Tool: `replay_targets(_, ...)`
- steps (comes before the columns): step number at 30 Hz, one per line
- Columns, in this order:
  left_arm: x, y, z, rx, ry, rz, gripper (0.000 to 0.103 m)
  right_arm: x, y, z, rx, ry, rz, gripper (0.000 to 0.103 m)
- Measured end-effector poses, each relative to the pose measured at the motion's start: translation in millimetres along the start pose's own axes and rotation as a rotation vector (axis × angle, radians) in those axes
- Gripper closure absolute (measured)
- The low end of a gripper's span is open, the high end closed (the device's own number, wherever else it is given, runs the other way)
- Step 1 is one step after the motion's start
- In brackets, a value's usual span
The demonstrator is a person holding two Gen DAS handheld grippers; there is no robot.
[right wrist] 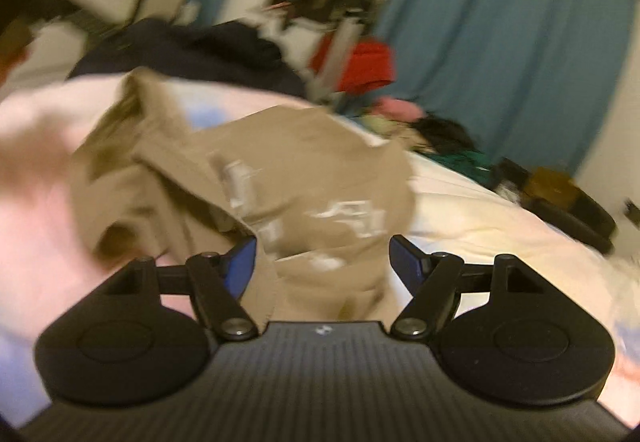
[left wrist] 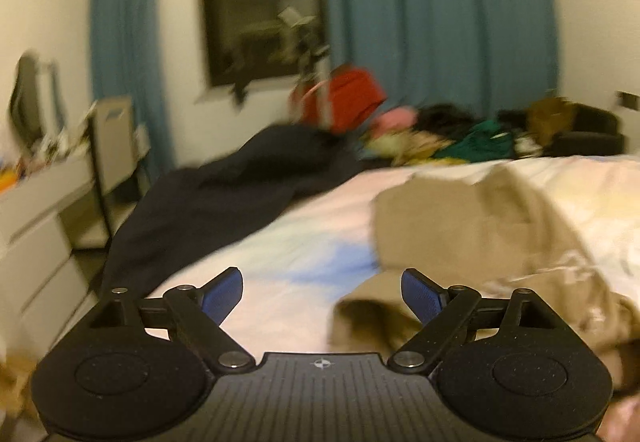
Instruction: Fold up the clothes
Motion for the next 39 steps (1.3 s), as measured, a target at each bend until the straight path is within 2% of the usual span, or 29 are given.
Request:
replay_targets(4, -21, 32, 0, 0.117, 0.087, 0.133, 0.011, 17, 27, 6, 0.171, -0.055, -0.027, 0.030)
replay_targets(6, -22, 54, 6, 0.204, 0.090, 0.190, 0.010, 23, 34, 10, 0.229, -0.077, -0.047, 0.030)
replay_targets(8, -15, 79, 18, 0.313, 0.062, 0.205, 0.010, 23, 39, 13, 0.274, -0.086, -0.066, 0.030)
replay_targets(13, 11, 129, 54, 0.606, 0.041, 0.119, 0.011, 18, 40, 10, 0.302, -0.072, -0.083, 0.030)
replay_targets(16, 32, 139, 65, 0.688, 0.042, 0.006, 0.018, 14, 41, 8, 0.315, -0.065, -0.080, 0.030)
replay_targets(20, 48, 140, 60, 0.658, 0.080, -0.149, 0.027, 14, 45, 9, 0.354, -0.075, -0.099, 0.030)
replay_targets(22, 48, 138, 53, 0.615, 0.113, -0.206, 0.027, 14, 46, 10, 0.369, -0.082, -0.118, 0.030)
replay_targets(25, 43, 133, 41, 0.523, 0.143, -0.238, 0.027, 10, 40, 7, 0.356, -0.061, -0.158, 0.029)
replay_targets(29, 36, 136, 35, 0.498, 0.203, -0.290, 0.027, 2, 24, 3, 0.307, -0.024, -0.221, 0.029)
replay_targets(34, 5, 129, 16, 0.389, 0.294, -0.326, 0.027, 0, -4, 0, 0.184, -0.014, -0.282, 0.029)
replay_targets(36, -7, 125, 9, 0.335, 0.325, -0.337, 0.026, 4, -9, 0, 0.152, -0.025, -0.239, 0.029)
replay_targets(39, -21, 121, 3, 0.266, 0.333, -0.341, 0.026, 15, 1, 4, 0.188, -0.083, -0.144, 0.029)
Point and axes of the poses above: each gripper's, at about its wrist camera, not at the fingertips, and x roughly the way its jaws point, y to its right, z to its underside, the point moved 2 cm from there along x, roughly the way its jaws point, and after that the axes turned 2 degrees about -y, right-handed, at the moved point
